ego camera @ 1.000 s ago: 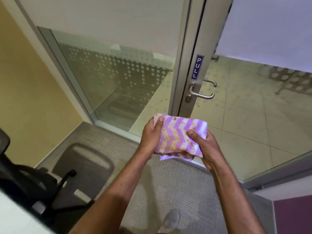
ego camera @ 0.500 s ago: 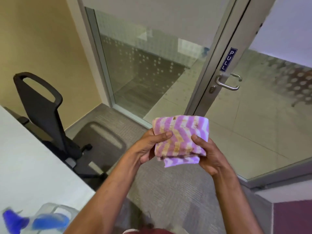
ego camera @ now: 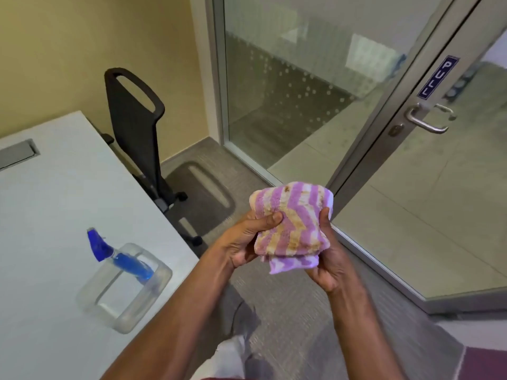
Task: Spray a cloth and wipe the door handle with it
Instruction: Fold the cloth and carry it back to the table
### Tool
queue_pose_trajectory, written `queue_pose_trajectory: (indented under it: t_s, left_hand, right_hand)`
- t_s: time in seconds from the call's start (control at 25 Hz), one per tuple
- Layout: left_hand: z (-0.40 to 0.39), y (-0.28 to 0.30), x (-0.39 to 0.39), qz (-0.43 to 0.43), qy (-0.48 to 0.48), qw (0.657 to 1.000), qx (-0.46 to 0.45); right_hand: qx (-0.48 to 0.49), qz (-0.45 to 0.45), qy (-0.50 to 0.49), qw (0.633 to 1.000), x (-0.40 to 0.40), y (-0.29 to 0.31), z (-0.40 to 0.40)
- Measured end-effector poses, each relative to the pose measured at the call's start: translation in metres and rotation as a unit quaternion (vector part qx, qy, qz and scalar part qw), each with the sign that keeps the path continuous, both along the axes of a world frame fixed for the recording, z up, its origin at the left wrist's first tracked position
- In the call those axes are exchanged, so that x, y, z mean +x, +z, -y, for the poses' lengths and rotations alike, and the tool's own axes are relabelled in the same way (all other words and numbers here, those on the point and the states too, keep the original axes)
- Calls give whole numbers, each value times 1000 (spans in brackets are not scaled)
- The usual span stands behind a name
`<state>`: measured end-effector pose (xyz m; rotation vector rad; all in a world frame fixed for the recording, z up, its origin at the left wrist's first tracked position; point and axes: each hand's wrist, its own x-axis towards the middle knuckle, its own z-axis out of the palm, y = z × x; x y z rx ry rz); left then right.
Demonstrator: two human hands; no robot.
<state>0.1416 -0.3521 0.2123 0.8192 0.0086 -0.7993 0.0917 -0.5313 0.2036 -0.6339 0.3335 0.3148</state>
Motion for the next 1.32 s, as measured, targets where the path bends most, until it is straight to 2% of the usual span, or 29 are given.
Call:
queue_pose_trajectory:
  t_s: [0.2, 0.36, 0.52, 0.6, 0.76, 0.92, 1.0, 1.12, 1.2, 1.32]
  left_hand:
    - [-78, -15, -51, 0, 71, 997, 36]
    - [-159, -30, -88, 12, 123, 986, 111]
    - [-243, -61, -127, -41, 229, 956, 178]
    - [-285, -76, -139, -57, 250, 937, 239]
    - [-360, -99, -142, -53, 185, 889, 415]
    - [-414, -121, -125, -43, 130, 856, 498]
    - [-433, -129, -112, -26, 115, 848, 517]
    - [-446, -134, -85, 5, 86, 835, 543]
    - [-447, -140, -68, 60, 49, 799, 596]
    - [-443, -159, -54, 144, 35, 739, 657]
  right_hand:
    - [-66, -12, 108, 992, -32, -8, -63]
    - [-94, -4, 194, 977, -42, -15, -114]
    - [-159, -17, 255, 954, -48, -39, -187]
    - [-195, -46, 267, 942, -53, -56, -231]
    - [-266, -96, 247, 927, -63, -105, -305]
    - [-308, -95, 257, 911, -71, -139, -359]
    - [-362, -79, 233, 899, -70, -148, -382]
    - [-514, -44, 180, 838, -66, -158, -410]
    - [-574, -10, 182, 798, -65, -169, -421]
    - [-604, 24, 231, 763, -62, -189, -426]
